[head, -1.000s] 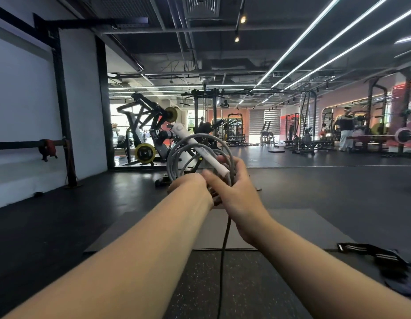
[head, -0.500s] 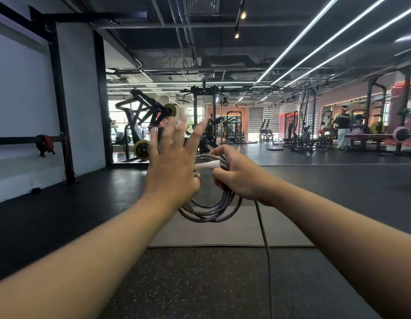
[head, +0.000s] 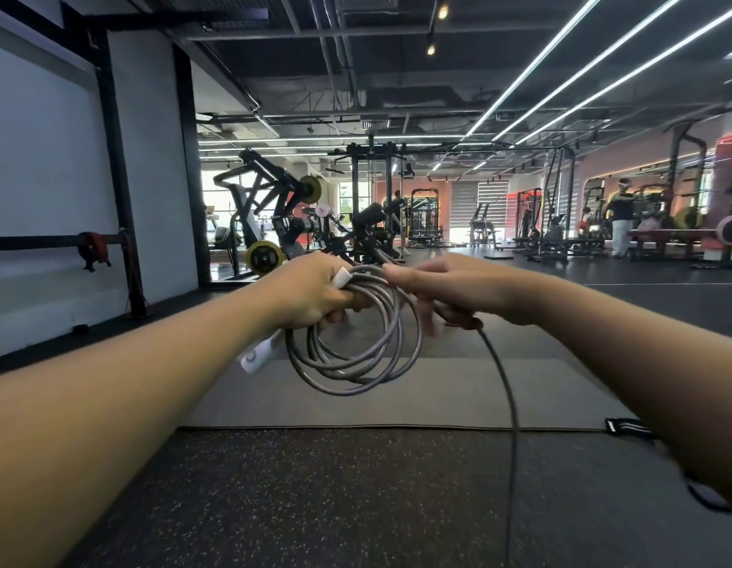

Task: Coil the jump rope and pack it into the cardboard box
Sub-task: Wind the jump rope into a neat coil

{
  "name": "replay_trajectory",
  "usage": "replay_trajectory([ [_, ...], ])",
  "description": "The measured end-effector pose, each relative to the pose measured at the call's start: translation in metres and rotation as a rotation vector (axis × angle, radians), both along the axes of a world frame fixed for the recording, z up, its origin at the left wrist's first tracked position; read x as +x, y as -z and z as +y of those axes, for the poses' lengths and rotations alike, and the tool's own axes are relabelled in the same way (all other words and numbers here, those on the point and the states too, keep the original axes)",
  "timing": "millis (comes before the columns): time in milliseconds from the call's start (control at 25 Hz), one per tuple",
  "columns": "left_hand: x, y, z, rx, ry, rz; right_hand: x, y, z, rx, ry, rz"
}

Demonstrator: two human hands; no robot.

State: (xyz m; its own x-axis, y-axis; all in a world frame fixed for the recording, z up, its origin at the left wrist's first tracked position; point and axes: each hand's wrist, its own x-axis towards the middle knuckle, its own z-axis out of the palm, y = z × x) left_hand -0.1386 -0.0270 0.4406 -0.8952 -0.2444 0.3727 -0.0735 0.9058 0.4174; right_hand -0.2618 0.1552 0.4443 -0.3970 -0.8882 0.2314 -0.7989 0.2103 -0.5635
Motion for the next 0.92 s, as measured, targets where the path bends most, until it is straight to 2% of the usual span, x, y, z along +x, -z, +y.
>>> replay_trajectory([
  [40,0.004,0.003,-0.005,0.109,-0.009,0.032,-0.005,-0.002,0.007,0.02,0.003,-0.063],
  [80,0.007,0.006,-0.01,0.3,-0.004,0.092,-0.011,-0.002,0.015,0.026,0.007,-0.13],
  [160,0.01,0.011,-0.016,0.772,0.026,0.278,-0.022,0.004,0.027,-0.052,0.011,-0.33],
  [240,0.004,0.018,-0.012,1.086,-0.024,0.519,-0.023,0.017,0.03,-0.29,-0.017,-0.674],
  [320,-0.01,0.027,0.004,1.301,-0.178,0.699,-0.015,0.038,0.017,-0.522,-0.082,-0.973],
  [400,-0.026,0.034,0.027,1.496,-0.333,0.83,0.002,0.057,-0.009,-0.548,-0.166,-0.995],
  [480,-0.035,0.041,0.039,1.658,-0.424,0.934,0.021,0.071,-0.03,-0.515,-0.203,-0.853],
  [600,-0.035,0.051,0.033,1.699,-0.423,0.894,0.038,0.075,-0.038,-0.516,-0.132,-0.666],
  [680,-0.03,0.053,0.027,1.764,-0.444,0.929,0.045,0.073,-0.037,-0.44,-0.149,-0.494],
  [760,-0.025,0.051,0.033,1.738,-0.495,0.916,0.044,0.073,-0.041,-0.419,-0.113,-0.426],
  [800,-0.021,0.051,0.04,1.708,-0.522,0.871,0.041,0.073,-0.043,-0.446,-0.071,-0.424],
  [920,-0.015,0.058,0.051,1.395,-0.534,0.687,0.026,0.077,-0.042,-0.497,0.016,-0.451],
])
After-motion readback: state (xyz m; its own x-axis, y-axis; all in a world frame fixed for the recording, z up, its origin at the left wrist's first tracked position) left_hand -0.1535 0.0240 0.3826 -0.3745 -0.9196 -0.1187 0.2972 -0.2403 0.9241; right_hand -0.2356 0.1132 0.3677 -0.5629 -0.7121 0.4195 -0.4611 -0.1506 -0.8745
